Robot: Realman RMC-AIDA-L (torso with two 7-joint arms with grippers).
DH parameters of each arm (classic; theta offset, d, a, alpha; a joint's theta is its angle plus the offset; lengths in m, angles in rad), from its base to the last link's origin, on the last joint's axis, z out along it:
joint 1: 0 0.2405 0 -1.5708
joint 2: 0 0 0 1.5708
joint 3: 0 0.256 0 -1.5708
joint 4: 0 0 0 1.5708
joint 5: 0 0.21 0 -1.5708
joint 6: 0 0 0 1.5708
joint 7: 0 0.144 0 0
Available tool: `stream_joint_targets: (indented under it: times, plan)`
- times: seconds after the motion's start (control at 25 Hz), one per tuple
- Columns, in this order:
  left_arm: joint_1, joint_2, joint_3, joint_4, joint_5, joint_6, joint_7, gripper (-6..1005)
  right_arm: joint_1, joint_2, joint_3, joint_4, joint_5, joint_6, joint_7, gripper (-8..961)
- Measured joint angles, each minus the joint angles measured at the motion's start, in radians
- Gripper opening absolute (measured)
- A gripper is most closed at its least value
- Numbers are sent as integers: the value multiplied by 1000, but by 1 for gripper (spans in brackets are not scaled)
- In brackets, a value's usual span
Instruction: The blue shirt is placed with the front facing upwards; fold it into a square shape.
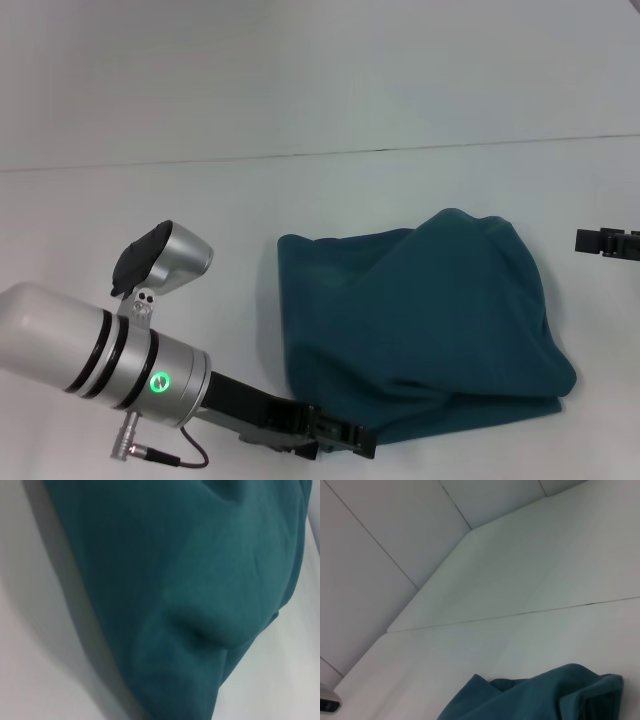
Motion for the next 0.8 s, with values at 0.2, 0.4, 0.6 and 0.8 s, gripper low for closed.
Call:
stream_joint_targets:
  times: [0.2,0.4,0.6,0.8]
  plan:
    - [-13,-2,0,-1,-1,-5,0,929,0,0,0,0,2,0,0,779]
    - [-17,-2,0,-2,1,-8,0,928,0,0,0,0,2,0,0,779]
    - [-18,-1,2,-1,1,-24,9,927,0,0,1,-1,2,0,0,778]
    - [-21,1,32,1,2,-51,25,897,3,0,3,0,3,-1,0,779]
